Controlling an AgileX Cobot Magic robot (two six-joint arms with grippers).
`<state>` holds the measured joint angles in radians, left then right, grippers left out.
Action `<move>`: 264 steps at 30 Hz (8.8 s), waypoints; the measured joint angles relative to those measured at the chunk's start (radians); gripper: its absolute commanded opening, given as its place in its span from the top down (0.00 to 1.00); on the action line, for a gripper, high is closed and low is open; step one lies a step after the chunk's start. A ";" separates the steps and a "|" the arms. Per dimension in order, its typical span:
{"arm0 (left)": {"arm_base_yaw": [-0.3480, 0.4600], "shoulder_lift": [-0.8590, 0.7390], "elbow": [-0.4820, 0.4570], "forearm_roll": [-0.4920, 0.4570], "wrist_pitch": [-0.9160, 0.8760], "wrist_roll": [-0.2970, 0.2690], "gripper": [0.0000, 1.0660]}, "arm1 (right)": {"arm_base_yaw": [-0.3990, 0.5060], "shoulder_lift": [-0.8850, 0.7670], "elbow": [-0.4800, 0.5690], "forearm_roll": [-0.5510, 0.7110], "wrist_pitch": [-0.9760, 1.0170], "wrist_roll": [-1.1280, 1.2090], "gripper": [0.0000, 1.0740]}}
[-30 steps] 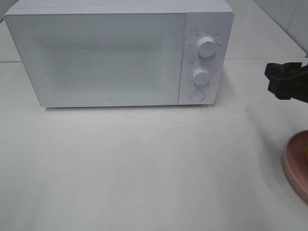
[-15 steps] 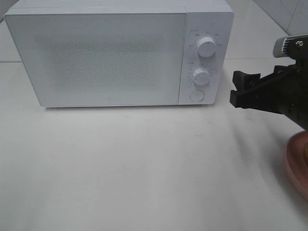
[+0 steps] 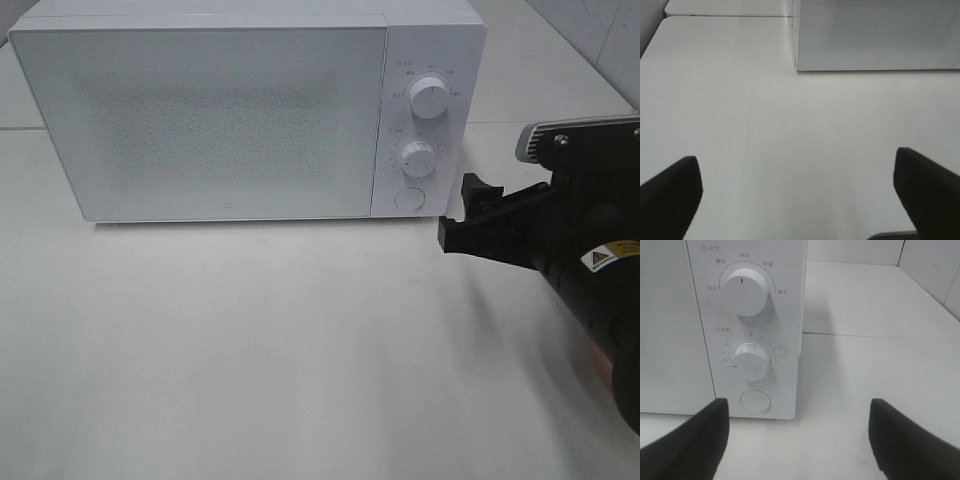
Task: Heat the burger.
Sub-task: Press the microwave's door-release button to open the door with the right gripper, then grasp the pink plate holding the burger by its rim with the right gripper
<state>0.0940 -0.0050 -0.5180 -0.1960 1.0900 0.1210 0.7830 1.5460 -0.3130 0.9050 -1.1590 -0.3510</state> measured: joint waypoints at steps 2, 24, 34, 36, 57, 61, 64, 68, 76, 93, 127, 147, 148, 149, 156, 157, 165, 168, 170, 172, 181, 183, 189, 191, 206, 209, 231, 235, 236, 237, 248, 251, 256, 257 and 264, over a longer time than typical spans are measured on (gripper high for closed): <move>0.000 0.000 0.000 0.000 0.000 0.000 0.09 | 0.024 0.019 -0.008 0.030 -0.010 0.000 0.30; 0.000 0.000 0.000 0.000 0.000 0.000 0.09 | 0.098 0.191 -0.128 0.107 -0.040 -0.021 0.30; 0.000 0.000 0.000 0.000 -0.001 0.000 0.09 | 0.098 0.247 -0.173 0.107 -0.047 -0.014 0.30; 0.000 0.000 0.000 0.000 -0.001 0.000 0.09 | 0.098 0.253 -0.177 0.108 -0.047 0.026 0.31; 0.000 0.000 0.000 0.000 -0.001 0.000 0.09 | 0.098 0.254 -0.177 0.108 0.125 1.349 0.84; 0.000 0.000 0.000 0.000 -0.001 0.000 0.09 | 0.098 0.254 -0.177 0.108 0.131 1.430 0.99; 0.000 0.000 0.000 0.000 -0.001 0.000 0.09 | 0.098 0.254 -0.185 0.111 0.162 1.461 1.00; 0.000 0.000 0.000 0.000 -0.001 0.000 0.09 | 0.091 0.255 -0.208 0.103 0.199 1.506 1.00; 0.000 0.000 0.000 0.000 -0.002 0.000 0.09 | -0.007 0.255 -0.234 0.018 0.199 1.510 1.00; 0.000 0.000 0.000 0.000 -0.002 0.000 0.09 | -0.081 0.367 -0.315 -0.057 0.210 1.583 1.00; 0.000 0.000 0.000 0.000 -0.002 0.000 0.09 | -0.185 0.551 -0.500 -0.121 0.220 1.570 1.00; 0.000 0.000 0.000 0.000 -0.002 0.000 0.09 | -0.184 0.585 -0.564 -0.115 0.240 1.570 1.00; 0.000 0.000 0.000 0.000 -0.002 0.000 0.09 | -0.184 0.585 -0.564 -0.115 0.240 1.570 1.00; 0.000 0.000 0.000 0.000 -0.002 0.000 0.09 | -0.184 0.585 -0.566 -0.104 0.244 1.559 1.00; 0.000 0.000 0.000 0.000 -0.002 0.000 0.09 | -0.189 0.586 -0.568 -0.074 0.245 1.549 1.00; 0.000 0.000 0.000 0.000 -0.002 0.000 0.09 | -0.193 0.587 -0.571 -0.068 0.243 1.547 1.00; 0.000 0.000 0.000 0.000 -0.002 0.000 0.09 | -0.195 0.607 -0.577 -0.047 0.220 1.534 1.00; 0.000 0.000 0.000 0.000 -0.002 0.000 0.09 | -0.195 0.608 -0.578 -0.042 0.210 1.534 1.00; 0.000 0.000 0.000 0.000 -0.002 0.000 0.09 | -0.195 0.610 -0.580 -0.039 0.208 1.534 1.00; 0.000 0.000 0.000 0.000 -0.002 0.000 0.09 | -0.195 0.611 -0.585 -0.037 0.210 1.534 1.00; 0.000 0.000 0.000 0.000 -0.002 0.000 0.09 | -0.196 0.654 -0.664 0.028 0.268 1.519 1.00; 0.000 0.000 0.000 0.000 -0.002 0.000 0.09 | -0.193 0.659 -0.672 0.046 0.262 1.507 1.00; 0.000 0.000 0.000 0.000 -0.002 0.000 0.09 | -0.185 0.665 -0.675 0.052 0.238 1.490 1.00; 0.000 0.000 0.000 0.000 -0.002 0.000 0.09 | -0.186 0.666 -0.675 0.053 0.236 1.488 1.00; 0.000 0.000 0.000 0.000 -0.002 0.000 0.09 | -0.190 0.642 -0.669 0.058 0.275 1.428 1.00; 0.000 0.000 0.000 0.000 -0.002 0.000 0.09 | -0.197 0.628 -0.663 0.046 0.294 1.419 1.00; 0.000 0.000 0.000 0.000 -0.002 0.000 0.09 | -0.207 0.345 -0.487 0.017 0.649 1.020 1.00; 0.000 0.000 0.000 0.000 -0.002 0.000 0.09 | -0.207 0.297 -0.470 0.016 0.723 0.898 1.00; 0.000 0.000 0.000 0.000 -0.002 0.000 0.09 | -0.213 0.264 -0.463 0.008 0.793 0.796 1.00; 0.000 0.000 0.000 0.000 -0.002 0.000 0.09 | -0.218 0.250 -0.462 0.000 0.837 0.754 1.00; 0.000 0.000 0.000 0.000 -0.002 0.000 0.09 | -0.342 0.061 -0.461 -0.370 1.373 0.427 0.98; 0.000 0.000 0.000 0.000 -0.002 0.000 0.09 | -0.346 0.045 -0.461 -0.422 1.412 0.427 0.98; 0.000 0.000 0.000 0.000 -0.002 0.000 0.09 | -0.346 -0.048 -0.461 -0.647 1.592 0.421 0.96; 0.000 0.000 0.000 0.000 -0.002 0.000 0.09 | -0.346 -0.048 -0.461 -0.647 1.592 0.421 0.96; 0.000 0.000 0.000 0.000 -0.002 0.000 0.09 | -0.374 -0.131 -0.461 -0.778 1.819 0.419 0.78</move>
<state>0.0940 -0.0050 -0.5180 -0.1960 1.0880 0.1210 0.4090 1.4150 -0.7740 0.1270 0.6600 0.0680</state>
